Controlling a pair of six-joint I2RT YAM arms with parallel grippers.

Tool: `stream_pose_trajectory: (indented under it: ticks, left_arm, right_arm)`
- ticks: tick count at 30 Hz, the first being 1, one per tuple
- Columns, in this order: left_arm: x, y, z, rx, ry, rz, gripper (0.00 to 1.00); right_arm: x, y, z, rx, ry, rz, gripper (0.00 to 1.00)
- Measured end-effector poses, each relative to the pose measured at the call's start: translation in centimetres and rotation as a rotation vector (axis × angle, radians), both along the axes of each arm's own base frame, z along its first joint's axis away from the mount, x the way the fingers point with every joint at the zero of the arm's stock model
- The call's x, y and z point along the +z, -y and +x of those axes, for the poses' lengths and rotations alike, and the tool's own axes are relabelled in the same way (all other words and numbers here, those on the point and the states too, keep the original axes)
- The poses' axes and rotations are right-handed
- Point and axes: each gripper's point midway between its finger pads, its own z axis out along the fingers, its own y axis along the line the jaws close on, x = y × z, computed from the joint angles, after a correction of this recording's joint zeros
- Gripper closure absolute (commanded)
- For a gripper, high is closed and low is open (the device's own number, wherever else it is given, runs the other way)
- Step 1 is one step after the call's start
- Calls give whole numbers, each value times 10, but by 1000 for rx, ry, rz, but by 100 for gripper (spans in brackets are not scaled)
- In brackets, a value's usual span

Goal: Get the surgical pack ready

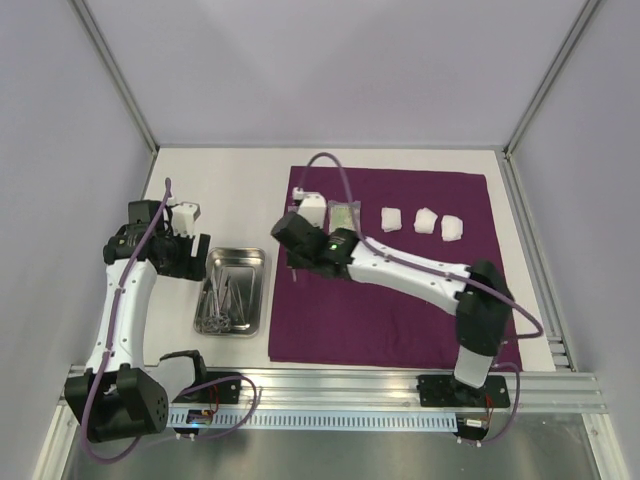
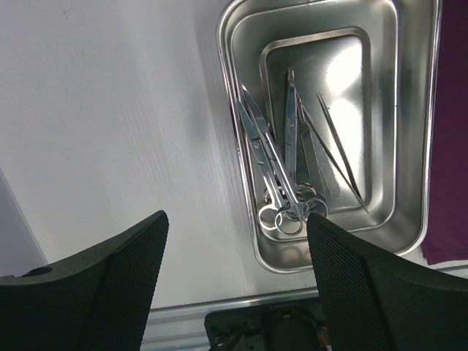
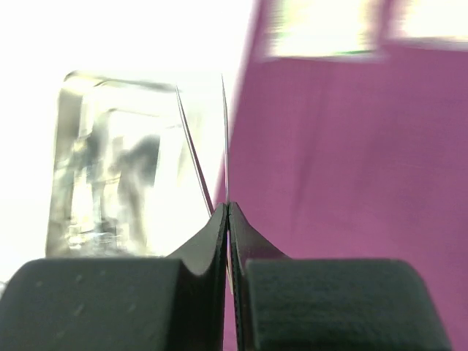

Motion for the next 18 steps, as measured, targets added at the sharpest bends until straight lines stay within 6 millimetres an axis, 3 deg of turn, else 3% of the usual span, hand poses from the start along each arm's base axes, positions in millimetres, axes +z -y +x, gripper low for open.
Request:
stream_pose_trajectory:
  ticks: [4, 8, 11, 18]
  left_arm:
    - [6, -7, -2, 19, 25, 38, 14]
    - [7, -14, -3, 40, 26, 77, 14]
    - [8, -19, -2, 53, 30, 99, 14]
    - [10, -22, -1, 61, 42, 114, 14]
  right_arm:
    - [-23, -81, -8, 103, -23, 9, 100]
    - [-52, -123, -21, 155, -75, 15, 100]
    - [-73, -134, -28, 154, -125, 19, 100]
    - [-111, -139, -36, 98, -211, 5, 99]
